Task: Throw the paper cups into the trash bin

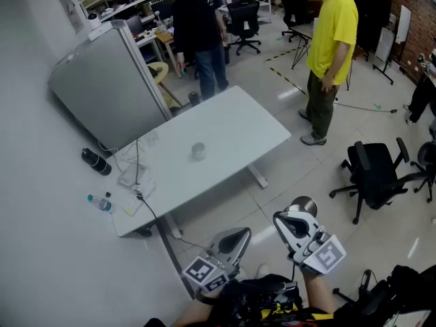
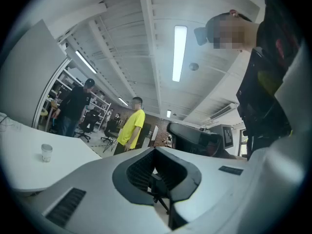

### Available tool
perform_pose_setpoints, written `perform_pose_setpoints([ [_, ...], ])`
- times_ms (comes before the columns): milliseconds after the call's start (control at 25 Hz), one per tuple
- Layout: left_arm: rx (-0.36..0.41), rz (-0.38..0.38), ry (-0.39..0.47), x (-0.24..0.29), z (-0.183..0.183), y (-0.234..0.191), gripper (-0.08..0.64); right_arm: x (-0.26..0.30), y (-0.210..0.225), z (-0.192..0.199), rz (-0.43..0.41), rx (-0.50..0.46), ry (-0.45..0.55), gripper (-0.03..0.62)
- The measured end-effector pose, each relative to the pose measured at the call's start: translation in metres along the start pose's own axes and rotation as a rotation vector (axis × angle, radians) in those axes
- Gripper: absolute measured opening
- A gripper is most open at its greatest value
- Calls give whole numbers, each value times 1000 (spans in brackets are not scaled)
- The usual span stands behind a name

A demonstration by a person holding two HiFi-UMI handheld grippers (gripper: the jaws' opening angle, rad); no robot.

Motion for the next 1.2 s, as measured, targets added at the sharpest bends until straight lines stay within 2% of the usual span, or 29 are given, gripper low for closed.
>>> perform_pose_setpoints([
  [120, 38, -1, -18, -9, 3, 2, 14, 9, -12, -4, -15, 10, 18, 0],
  [240, 62, -44, -23, -21, -3, -2, 14, 18, -25, -8, -28, 22, 35, 0],
  [720, 47, -195, 30, -79, -20, -37, 14, 50, -62, 7, -106, 40, -36, 0],
  [920, 60, -204, 152, -111, -41, -52, 14, 74, -75, 10, -118, 38, -37, 0],
  [1080, 11, -217, 144, -118, -40, -82, 14, 99, -74, 16, -124, 46, -52, 0],
  [1200, 13, -244, 123, -116, -41, -108, 14, 123, -62, 22, -138, 56, -54, 0],
])
Point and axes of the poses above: the fingertips, and each gripper's own axes: x forward along the fingers, y to its right, z out of its underside, the point moved 1 cm from there along -x, backward along the fingers, and after that the axes turned 8 degrees about -y, right-handed, at the moved point
